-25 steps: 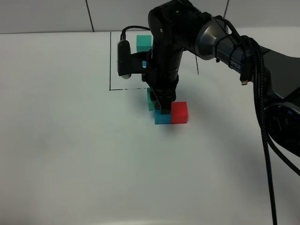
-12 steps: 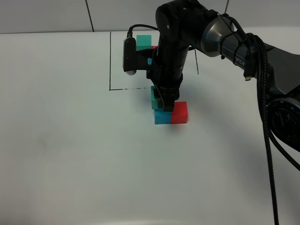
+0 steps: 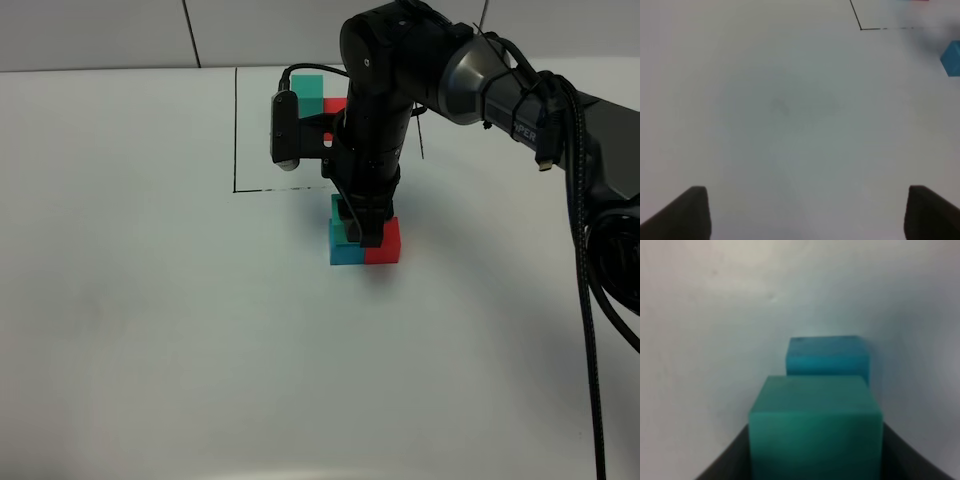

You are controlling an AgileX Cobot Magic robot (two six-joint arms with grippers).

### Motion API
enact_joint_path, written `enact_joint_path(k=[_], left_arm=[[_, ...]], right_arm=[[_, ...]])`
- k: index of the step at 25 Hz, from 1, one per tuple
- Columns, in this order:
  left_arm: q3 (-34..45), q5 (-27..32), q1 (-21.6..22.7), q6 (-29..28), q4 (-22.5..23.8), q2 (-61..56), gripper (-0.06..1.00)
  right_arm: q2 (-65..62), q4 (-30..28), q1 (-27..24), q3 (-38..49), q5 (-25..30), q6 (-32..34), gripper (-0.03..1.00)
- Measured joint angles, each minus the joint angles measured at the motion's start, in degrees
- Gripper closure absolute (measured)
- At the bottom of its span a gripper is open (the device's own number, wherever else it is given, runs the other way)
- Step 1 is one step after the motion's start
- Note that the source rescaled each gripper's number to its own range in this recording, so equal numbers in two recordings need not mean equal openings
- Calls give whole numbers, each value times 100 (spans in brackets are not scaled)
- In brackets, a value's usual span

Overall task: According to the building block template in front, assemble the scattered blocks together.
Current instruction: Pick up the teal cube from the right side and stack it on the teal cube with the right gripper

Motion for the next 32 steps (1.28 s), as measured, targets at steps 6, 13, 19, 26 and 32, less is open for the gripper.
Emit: enact_joint_path(k=[6, 13, 19, 26, 32], left_arm=[[0, 0, 0, 0, 0, 0, 18], [0, 0, 0, 0, 0, 0, 18], [0, 0, 0, 0, 0, 0, 18], [0, 0, 0, 0, 0, 0, 18], [0, 0, 0, 0, 0, 0, 18]], right_arm=[[-11, 81, 0, 0, 0, 0, 95], [-11, 188, 0, 0, 0, -27, 95], [14, 188, 0, 0, -40, 73, 95], [108, 116, 0, 4, -133, 212, 95], [141, 35, 0, 4, -193, 267, 95]])
